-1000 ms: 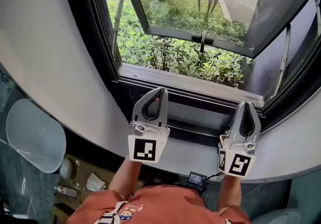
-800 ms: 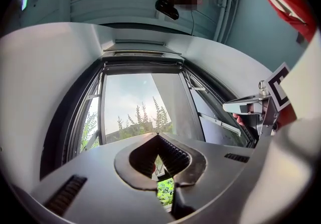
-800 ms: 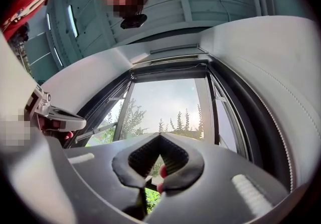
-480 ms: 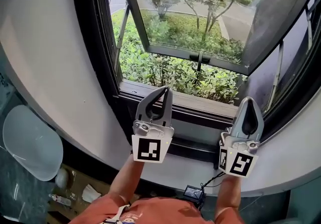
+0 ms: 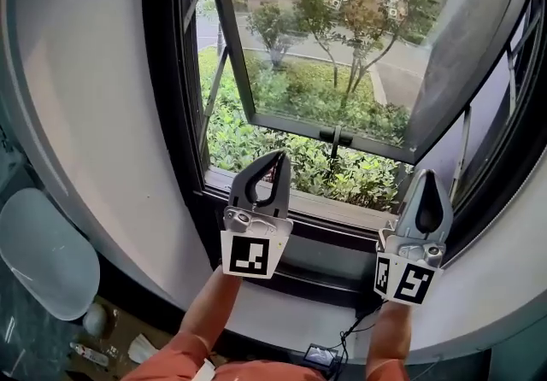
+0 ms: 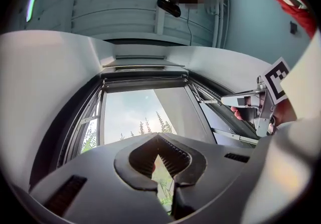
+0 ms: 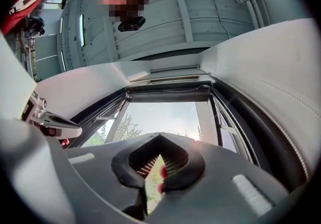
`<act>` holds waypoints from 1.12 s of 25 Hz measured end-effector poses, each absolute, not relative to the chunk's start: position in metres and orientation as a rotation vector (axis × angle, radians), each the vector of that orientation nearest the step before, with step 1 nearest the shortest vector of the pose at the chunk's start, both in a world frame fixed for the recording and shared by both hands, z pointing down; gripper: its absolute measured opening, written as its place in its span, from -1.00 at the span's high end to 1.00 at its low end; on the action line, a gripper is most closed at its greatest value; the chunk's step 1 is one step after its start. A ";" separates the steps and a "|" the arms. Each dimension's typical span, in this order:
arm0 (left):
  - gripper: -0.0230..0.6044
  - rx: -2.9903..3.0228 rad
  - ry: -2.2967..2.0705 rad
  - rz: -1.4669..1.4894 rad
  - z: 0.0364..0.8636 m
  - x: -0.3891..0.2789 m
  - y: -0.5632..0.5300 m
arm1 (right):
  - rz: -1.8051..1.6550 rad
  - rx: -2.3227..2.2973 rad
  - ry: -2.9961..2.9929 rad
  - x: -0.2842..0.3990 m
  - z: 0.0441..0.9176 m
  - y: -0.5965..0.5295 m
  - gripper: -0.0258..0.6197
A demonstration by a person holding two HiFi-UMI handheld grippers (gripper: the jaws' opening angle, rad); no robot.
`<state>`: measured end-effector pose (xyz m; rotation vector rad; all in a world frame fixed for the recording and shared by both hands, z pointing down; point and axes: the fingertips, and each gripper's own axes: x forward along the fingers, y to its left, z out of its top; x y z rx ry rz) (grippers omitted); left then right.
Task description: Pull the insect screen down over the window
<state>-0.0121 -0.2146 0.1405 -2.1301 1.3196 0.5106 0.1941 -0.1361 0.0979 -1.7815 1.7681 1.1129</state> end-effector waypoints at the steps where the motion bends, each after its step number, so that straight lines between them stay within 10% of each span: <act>1: 0.91 -2.117 1.317 0.521 0.134 -0.014 -0.215 | 1.121 -1.772 1.764 0.194 0.092 -0.137 0.89; 28: 0.91 -1.922 1.235 0.629 -0.032 -0.024 -0.239 | 1.450 -1.677 1.611 0.193 -0.064 -0.141 0.89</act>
